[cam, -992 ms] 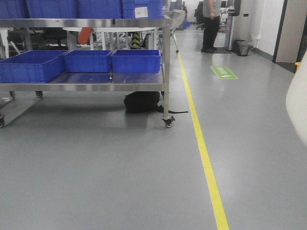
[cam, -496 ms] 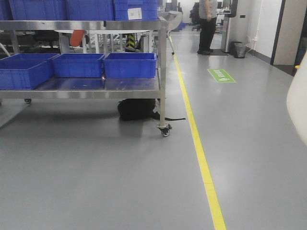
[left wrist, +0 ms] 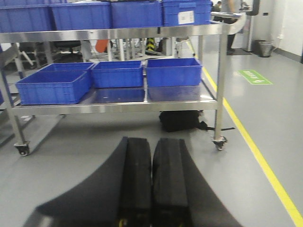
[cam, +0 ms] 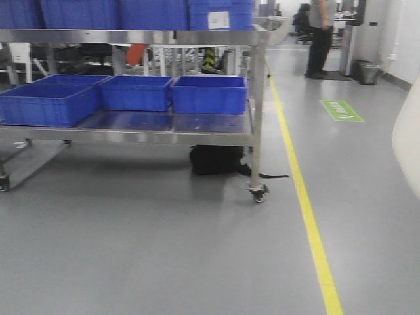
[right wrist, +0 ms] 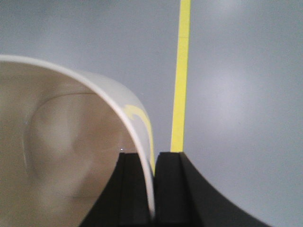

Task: Move white bin to right shelf second layer
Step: 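Drive along the aisle past the blue-crate racks, then turn toward the roller shelf rack with blue crates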

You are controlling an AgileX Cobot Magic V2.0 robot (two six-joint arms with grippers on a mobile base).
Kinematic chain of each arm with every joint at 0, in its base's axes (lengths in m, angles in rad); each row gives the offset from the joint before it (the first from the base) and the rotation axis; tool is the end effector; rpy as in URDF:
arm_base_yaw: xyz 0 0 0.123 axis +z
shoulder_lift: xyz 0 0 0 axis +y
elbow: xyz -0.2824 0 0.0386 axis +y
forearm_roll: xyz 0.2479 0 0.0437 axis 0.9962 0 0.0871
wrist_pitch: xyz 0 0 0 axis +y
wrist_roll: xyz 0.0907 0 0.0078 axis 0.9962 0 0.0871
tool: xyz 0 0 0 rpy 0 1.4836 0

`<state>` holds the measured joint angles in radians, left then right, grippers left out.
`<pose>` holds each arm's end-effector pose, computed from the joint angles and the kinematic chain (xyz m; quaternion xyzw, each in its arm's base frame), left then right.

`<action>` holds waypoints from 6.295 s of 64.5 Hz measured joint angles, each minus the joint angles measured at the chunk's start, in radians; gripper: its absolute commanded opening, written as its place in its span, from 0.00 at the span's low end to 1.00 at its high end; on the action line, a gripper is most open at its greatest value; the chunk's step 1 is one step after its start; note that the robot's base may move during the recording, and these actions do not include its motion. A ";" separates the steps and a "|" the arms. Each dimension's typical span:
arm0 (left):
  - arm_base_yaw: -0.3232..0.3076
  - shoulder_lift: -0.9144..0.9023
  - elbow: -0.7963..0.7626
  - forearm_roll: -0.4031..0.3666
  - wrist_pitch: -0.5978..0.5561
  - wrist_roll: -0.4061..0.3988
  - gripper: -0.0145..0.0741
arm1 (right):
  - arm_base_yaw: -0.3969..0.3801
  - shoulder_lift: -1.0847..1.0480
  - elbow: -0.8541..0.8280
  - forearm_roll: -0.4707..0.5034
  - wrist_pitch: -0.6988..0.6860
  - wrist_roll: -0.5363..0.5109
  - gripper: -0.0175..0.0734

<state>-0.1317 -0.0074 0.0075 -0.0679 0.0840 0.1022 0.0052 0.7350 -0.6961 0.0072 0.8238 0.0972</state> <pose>0.0557 -0.0079 0.2034 0.0606 0.7033 -0.0364 0.7073 0.1307 0.0012 0.3112 0.0436 0.9209 0.0232 0.3866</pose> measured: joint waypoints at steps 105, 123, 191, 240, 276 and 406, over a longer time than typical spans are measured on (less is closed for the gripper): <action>0.000 0.000 0.000 0.000 0.000 0.000 0.26 | 0.000 0.000 0.000 0.000 0.000 0.000 0.25; 0.000 0.000 0.000 0.000 0.000 0.000 0.26 | 0.000 0.000 0.000 0.000 0.000 0.000 0.25; 0.000 0.000 0.000 0.000 0.000 0.000 0.26 | 0.000 0.000 0.004 0.000 0.000 0.000 0.25; 0.000 0.000 0.000 0.000 0.000 0.000 0.26 | 0.000 0.000 0.004 0.000 0.000 0.000 0.25; 0.000 0.000 0.000 0.000 0.000 0.000 0.26 | 0.000 0.000 0.004 0.000 0.000 0.000 0.25; 0.000 0.000 0.000 0.000 0.000 0.000 0.26 | 0.000 0.000 0.004 0.000 0.000 0.000 0.25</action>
<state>-0.1317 -0.0074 0.0075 -0.0679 0.0840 0.1022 0.0052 0.7350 -0.6924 0.0072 0.8238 0.0972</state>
